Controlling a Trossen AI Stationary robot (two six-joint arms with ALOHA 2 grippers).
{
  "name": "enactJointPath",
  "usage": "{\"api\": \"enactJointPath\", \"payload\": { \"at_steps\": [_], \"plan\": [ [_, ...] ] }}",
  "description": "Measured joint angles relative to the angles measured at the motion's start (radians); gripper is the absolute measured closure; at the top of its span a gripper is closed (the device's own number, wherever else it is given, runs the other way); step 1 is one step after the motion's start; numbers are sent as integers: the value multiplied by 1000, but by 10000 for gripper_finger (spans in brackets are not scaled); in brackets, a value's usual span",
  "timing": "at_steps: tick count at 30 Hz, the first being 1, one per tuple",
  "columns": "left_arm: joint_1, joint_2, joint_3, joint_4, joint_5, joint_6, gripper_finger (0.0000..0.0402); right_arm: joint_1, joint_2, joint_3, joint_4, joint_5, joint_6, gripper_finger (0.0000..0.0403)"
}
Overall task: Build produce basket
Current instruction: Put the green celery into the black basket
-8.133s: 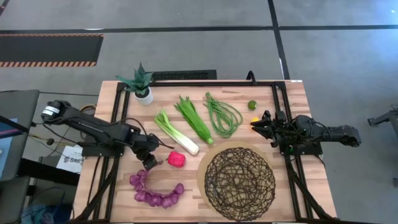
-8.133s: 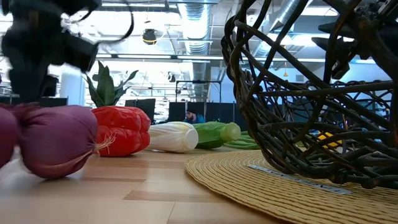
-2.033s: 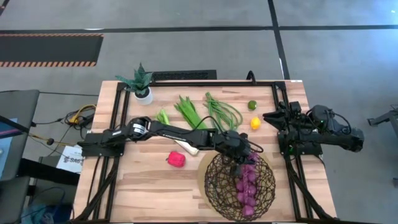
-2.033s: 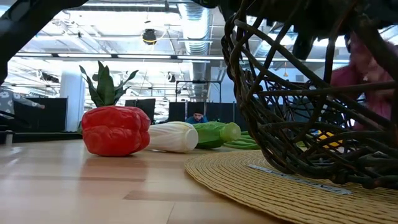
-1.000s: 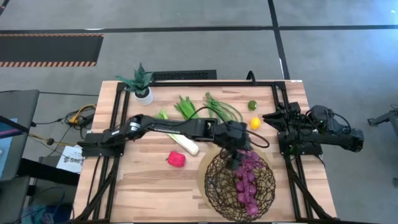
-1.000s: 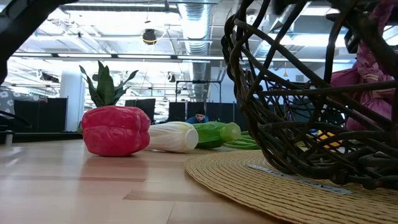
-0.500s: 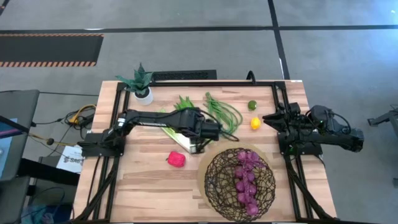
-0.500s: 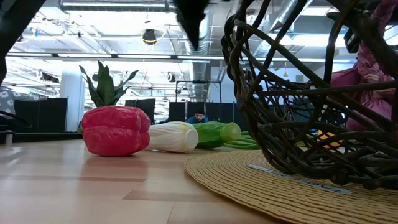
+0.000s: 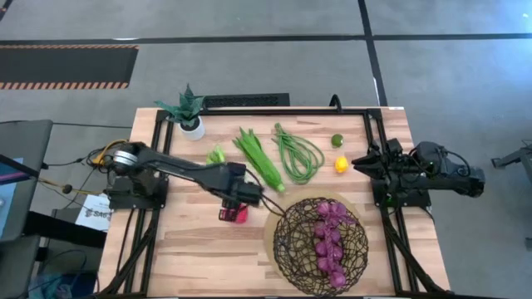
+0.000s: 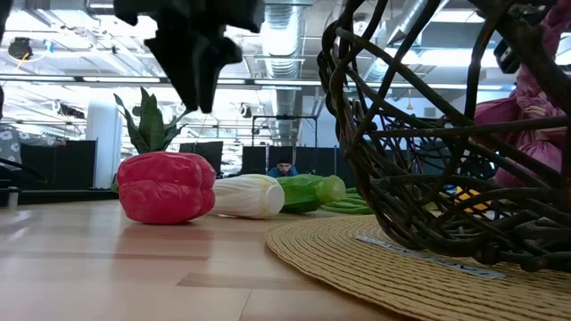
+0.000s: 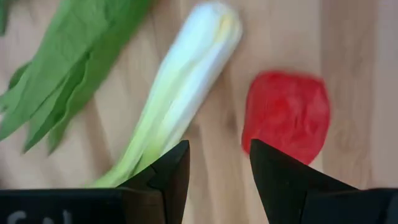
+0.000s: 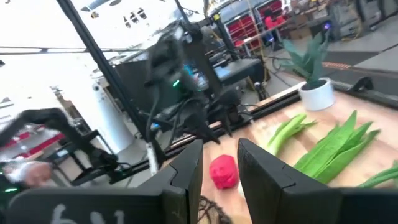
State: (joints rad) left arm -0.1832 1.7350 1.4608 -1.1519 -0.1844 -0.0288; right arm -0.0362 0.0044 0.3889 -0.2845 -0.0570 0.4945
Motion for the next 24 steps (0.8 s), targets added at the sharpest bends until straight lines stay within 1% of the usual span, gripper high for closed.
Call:
{"api": "enactJointPath", "payload": {
  "at_steps": [3, 6, 8, 10, 15, 17, 20, 22, 24],
  "plan": [
    [42, -118, -160, 178, 50, 38, 246, 18, 1, 0, 0, 0, 29, 282],
    [85, -204, -263, 218, 49, 63, 246, 29, 1, 0, 1, 1, 33, 282],
    [113, -232, -303, 225, 49, 74, 246, 30, 1, 0, 1, 4, 33, 282],
    [145, -238, -325, 228, 46, 71, 246, 27, 1, 0, 1, 21, 33, 282],
    [212, -228, -339, 226, 47, -51, 246, 27, 1, 0, 2, 61, 32, 282],
    [228, -226, -340, 232, 70, -78, 246, 27, 1, 0, 1, 64, 31, 282],
    [249, -211, -340, 255, 118, -21, 246, 27, 1, 0, 2, 64, 31, 282],
    [251, -198, -338, 270, 113, 26, 245, 27, 1, 0, 1, 64, 29, 282],
    [251, -177, -339, 272, 99, 41, 239, 27, 1, 0, 2, 63, 29, 282]
  ]
}}
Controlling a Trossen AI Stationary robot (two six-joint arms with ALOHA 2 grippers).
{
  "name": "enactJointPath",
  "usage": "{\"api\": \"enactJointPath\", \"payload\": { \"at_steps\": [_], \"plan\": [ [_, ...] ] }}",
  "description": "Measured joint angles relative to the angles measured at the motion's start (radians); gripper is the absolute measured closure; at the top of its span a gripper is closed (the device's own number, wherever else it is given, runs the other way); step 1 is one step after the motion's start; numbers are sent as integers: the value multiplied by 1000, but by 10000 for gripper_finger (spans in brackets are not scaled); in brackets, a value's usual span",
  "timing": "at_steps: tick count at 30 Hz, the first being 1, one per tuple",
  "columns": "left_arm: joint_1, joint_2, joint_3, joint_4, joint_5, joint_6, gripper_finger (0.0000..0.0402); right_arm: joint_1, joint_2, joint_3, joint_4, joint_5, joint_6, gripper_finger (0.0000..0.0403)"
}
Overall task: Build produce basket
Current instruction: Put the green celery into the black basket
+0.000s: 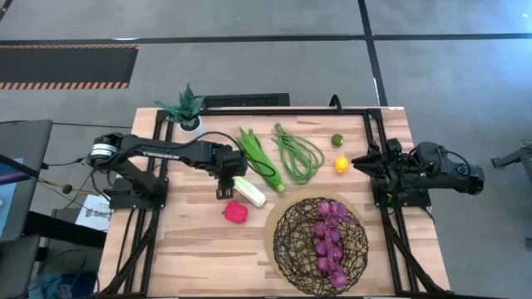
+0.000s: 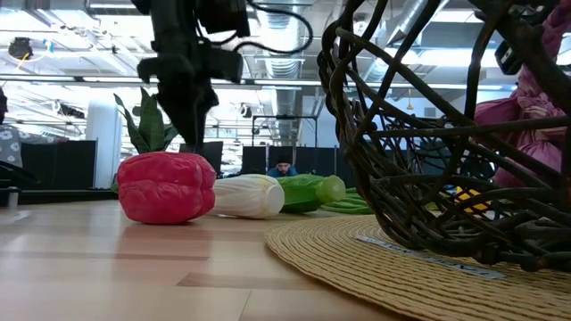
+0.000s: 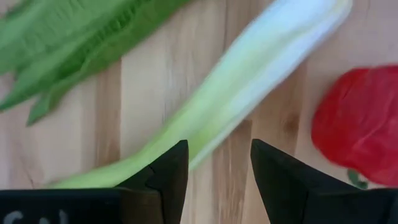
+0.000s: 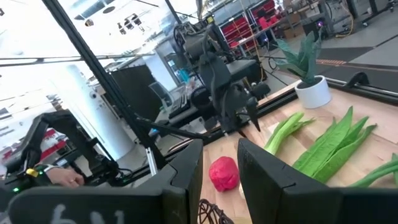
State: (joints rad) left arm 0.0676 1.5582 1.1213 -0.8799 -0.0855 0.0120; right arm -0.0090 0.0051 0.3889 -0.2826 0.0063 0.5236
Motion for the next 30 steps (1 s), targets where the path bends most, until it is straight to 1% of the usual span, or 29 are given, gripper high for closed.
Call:
{"api": "enactJointPath", "payload": {
  "at_steps": [7, 10, 16, 18, 20, 25, 30],
  "plan": [
    [-5, 62, 2, 4, -35, 43, 187, 3, 1, 0, 0, -4, 0, 282],
    [-6, 71, 2, -6, -42, 145, 171, 3, 1, 0, -1, -5, 0, 282],
    [-6, 93, 2, -11, -32, 353, 172, 3, 1, 0, -2, -8, 0, 282],
    [-6, 105, 1, -25, -50, 405, 174, 3, 1, 0, -1, -8, 0, 282],
    [-4, 126, 2, -18, -75, 423, 175, 3, 1, 0, -2, -8, 0, 282],
    [-1, 205, 2, -21, -93, 469, 175, 3, 1, 0, -1, -8, 0, 282],
    [0, 279, 3, -6, -165, 493, 175, 2, 1, 0, 0, -8, 0, 282]
  ]
}}
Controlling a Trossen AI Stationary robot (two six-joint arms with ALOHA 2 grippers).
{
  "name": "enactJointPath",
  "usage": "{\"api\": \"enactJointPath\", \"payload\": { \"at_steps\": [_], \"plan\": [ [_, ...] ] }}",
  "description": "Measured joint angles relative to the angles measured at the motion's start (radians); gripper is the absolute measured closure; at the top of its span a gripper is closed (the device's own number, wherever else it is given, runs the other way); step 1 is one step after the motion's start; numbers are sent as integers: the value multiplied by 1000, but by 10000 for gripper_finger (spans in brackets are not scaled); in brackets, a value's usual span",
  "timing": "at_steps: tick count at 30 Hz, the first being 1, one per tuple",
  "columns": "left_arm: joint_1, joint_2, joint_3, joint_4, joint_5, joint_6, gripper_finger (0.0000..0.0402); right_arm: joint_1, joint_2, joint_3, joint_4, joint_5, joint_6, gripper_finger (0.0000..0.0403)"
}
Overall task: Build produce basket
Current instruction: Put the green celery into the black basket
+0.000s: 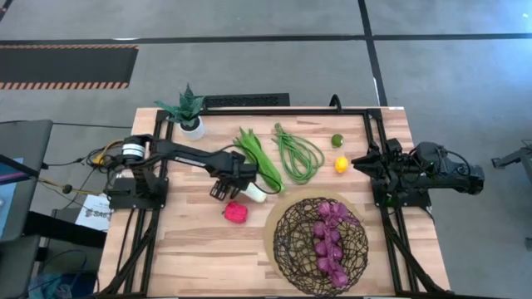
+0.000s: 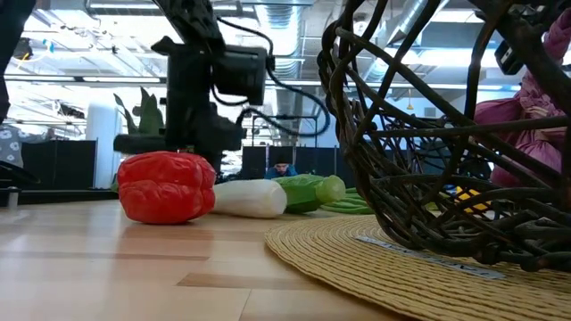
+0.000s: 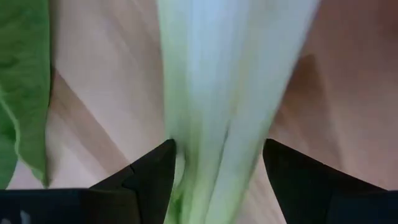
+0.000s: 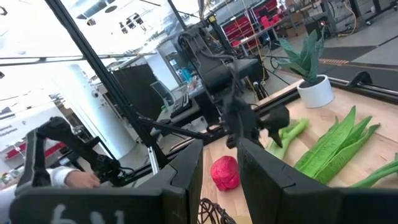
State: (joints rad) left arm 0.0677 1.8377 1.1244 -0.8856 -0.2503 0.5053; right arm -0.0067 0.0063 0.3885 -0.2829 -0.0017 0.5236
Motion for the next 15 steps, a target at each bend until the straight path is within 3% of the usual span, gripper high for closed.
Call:
{"api": "enactJointPath", "payload": {
  "at_steps": [6, 9, 11, 15],
  "plan": [
    [2, 58, 5, 25, -46, -29, 176, 0, 0, 0, -1, 0, 0, 282],
    [2, 59, 4, 24, -53, -69, 195, 0, 0, 0, -1, 0, 0, 282],
    [1, 54, 16, 2, -47, -96, 229, 0, 0, 0, 0, 0, 0, 282],
    [2, 63, 65, -67, -16, -167, 344, 0, 0, 0, 0, 0, 0, 282]
  ]
}}
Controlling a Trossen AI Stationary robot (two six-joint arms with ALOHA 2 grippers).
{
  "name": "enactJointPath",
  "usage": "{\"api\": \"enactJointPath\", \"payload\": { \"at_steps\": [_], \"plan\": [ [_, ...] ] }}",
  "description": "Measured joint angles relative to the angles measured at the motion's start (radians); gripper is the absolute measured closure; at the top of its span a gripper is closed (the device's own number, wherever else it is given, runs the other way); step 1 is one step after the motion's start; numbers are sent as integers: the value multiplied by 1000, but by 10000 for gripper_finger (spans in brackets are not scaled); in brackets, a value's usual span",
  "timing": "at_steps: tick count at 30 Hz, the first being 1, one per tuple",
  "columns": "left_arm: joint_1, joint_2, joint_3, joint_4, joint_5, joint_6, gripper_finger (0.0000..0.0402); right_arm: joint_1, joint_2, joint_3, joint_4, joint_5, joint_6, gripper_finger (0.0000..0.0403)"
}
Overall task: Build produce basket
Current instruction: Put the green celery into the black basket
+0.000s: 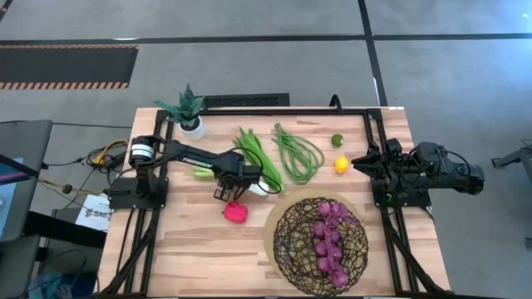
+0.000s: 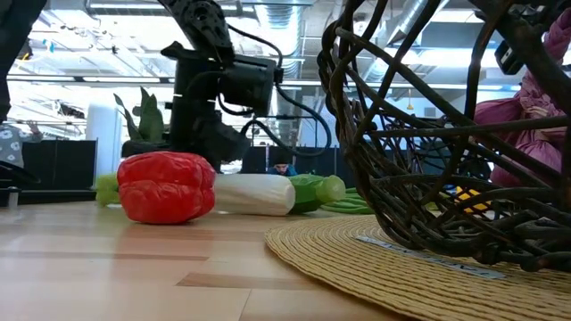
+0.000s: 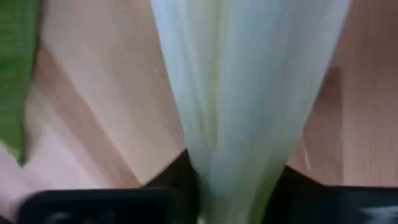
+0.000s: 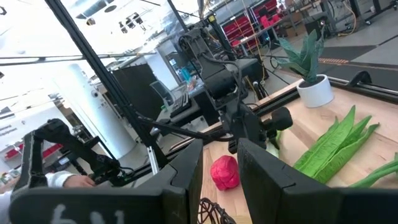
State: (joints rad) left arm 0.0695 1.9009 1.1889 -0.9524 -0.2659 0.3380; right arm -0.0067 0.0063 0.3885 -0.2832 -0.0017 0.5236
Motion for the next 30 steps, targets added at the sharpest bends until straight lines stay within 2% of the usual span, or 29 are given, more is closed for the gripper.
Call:
{"api": "enactJointPath", "payload": {
  "at_steps": [2, 5, 12, 17, 25, 30],
  "plan": [
    [2, -1, 35, -27, 26, -45, 378, 0, 0, 0, 0, 0, 0, 282],
    [0, -1, 86, -65, 21, -86, 376, 0, 0, 0, 0, 0, 0, 282],
    [-24, -2, 284, -283, -82, -140, 381, 0, 0, 0, 0, 0, 0, 287],
    [-65, -4, 467, -386, -85, -164, 381, 0, 0, 0, 0, 0, 0, 304],
    [-155, -5, 802, -440, -136, -137, 381, 0, 1, 0, 54, 1, -80, 318],
    [-208, -6, 1015, -461, -135, -122, 381, 0, 88, 0, 160, 2, -188, 319]
  ]
}}
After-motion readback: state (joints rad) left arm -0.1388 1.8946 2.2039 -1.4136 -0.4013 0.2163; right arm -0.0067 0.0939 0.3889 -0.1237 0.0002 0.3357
